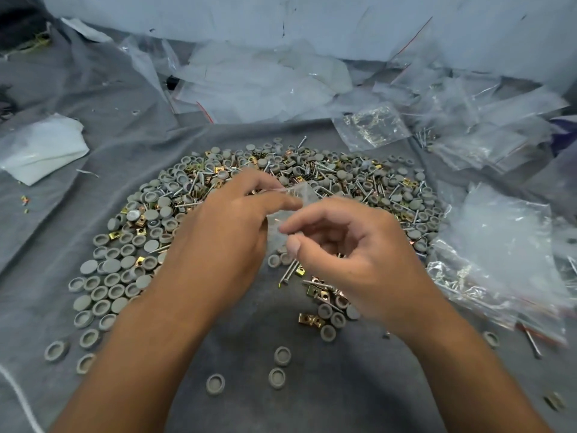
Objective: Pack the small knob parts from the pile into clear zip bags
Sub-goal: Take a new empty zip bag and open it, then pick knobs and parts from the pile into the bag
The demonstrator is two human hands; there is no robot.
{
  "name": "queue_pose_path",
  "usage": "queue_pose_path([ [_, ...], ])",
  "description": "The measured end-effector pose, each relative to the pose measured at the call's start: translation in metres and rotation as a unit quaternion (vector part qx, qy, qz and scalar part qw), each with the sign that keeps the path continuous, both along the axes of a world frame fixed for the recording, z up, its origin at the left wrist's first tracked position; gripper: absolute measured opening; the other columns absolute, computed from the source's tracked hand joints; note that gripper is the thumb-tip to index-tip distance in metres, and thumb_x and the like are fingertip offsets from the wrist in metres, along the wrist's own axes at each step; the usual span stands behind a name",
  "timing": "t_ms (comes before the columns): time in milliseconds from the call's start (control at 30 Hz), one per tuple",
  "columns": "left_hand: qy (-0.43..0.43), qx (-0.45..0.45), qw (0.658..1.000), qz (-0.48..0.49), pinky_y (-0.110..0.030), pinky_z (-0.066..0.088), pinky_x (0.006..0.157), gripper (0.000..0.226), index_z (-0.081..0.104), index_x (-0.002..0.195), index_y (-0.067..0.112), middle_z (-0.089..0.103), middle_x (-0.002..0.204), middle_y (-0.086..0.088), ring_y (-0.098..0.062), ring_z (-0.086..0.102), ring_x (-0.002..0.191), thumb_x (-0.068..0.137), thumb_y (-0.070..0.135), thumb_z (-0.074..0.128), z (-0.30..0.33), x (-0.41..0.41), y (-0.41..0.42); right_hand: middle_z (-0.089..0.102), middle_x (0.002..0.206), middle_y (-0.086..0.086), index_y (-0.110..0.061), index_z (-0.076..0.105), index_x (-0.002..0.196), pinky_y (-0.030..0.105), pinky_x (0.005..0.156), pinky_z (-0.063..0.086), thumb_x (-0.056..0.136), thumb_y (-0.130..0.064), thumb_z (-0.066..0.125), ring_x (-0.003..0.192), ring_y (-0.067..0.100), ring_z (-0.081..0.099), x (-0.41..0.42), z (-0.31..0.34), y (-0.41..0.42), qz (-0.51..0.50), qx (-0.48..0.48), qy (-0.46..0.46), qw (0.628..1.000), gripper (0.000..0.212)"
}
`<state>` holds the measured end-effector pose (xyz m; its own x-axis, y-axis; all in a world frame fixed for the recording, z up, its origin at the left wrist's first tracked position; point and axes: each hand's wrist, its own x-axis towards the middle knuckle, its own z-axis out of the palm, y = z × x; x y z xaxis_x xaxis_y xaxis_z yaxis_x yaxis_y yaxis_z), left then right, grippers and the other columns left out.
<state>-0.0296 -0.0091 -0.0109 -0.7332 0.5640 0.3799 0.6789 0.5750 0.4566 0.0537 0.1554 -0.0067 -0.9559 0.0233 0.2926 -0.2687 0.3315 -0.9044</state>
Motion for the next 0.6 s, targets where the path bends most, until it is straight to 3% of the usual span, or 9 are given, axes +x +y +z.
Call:
queue_pose_path([
  [100,-0.015,0.017,0.999,-0.031,-0.047,0.054,0.080,0.030,0.073,0.107,0.027,0.061,0.118,0.009,-0.021,0.062,0.102,0.089,0.016,0.051,0.001,0.003,0.002,0.070,0.095,-0.004,-0.018,0.077,0.099,0.043,0.066,0.056,0.087,-0.012,0.075,0.086,0.022,0.069,0.000,0.002,-0.006,-0.025,0.005,0.074,0.997,0.013],
  [167,-0.018,0.027,0.999,-0.041,-0.046,0.054,0.078,0.029,0.074,0.104,0.022,0.063,0.110,0.010,-0.017,0.062,0.097,0.087,0.022,0.051,0.002,0.004,0.005,0.071,0.096,0.000,-0.015,0.077,0.100,0.038,0.067,0.054,0.086,-0.009,0.076,0.088,0.022,0.069,-0.001,0.003,-0.010,-0.044,0.034,0.130,0.990,0.015],
  [267,-0.003,0.032,0.998,-0.057,-0.038,0.054,0.077,0.024,0.074,0.099,0.020,0.065,0.102,0.010,-0.012,0.062,0.092,0.079,0.006,0.072,0.001,0.006,0.006,0.070,0.098,0.001,-0.011,0.077,0.099,0.023,0.073,0.052,0.085,-0.006,0.078,0.091,0.014,0.067,-0.001,0.002,-0.016,-0.079,0.123,0.197,0.969,0.015],
  [333,-0.005,0.036,0.997,-0.069,-0.036,0.053,0.076,0.025,0.074,0.099,0.021,0.066,0.102,0.010,-0.010,0.062,0.093,0.076,0.011,0.072,0.001,0.006,0.005,0.069,0.098,0.002,-0.010,0.077,0.099,0.016,0.076,0.051,0.085,-0.006,0.078,0.088,0.010,0.066,-0.001,-0.001,-0.018,-0.098,0.169,0.219,0.956,0.014],
  [467,-0.011,0.052,0.996,-0.067,-0.035,0.053,0.078,0.035,0.075,0.098,0.022,0.066,0.101,0.011,-0.007,0.063,0.092,0.073,0.034,0.054,0.003,0.004,0.005,0.068,0.096,0.000,-0.010,0.073,0.098,0.028,0.068,0.055,0.088,-0.011,0.075,0.082,0.011,0.066,-0.003,-0.008,-0.016,-0.122,0.252,0.223,0.934,0.010],
  [600,-0.020,0.060,0.997,-0.040,-0.031,0.051,0.073,0.028,0.072,0.100,0.029,0.064,0.102,0.016,-0.004,0.059,0.079,0.072,0.024,0.069,0.005,0.003,0.003,0.070,0.099,-0.005,-0.014,0.069,0.103,0.032,0.069,0.056,0.090,-0.018,0.074,0.084,0.010,0.068,-0.005,-0.010,-0.011,-0.163,0.279,0.205,0.924,0.015],
])
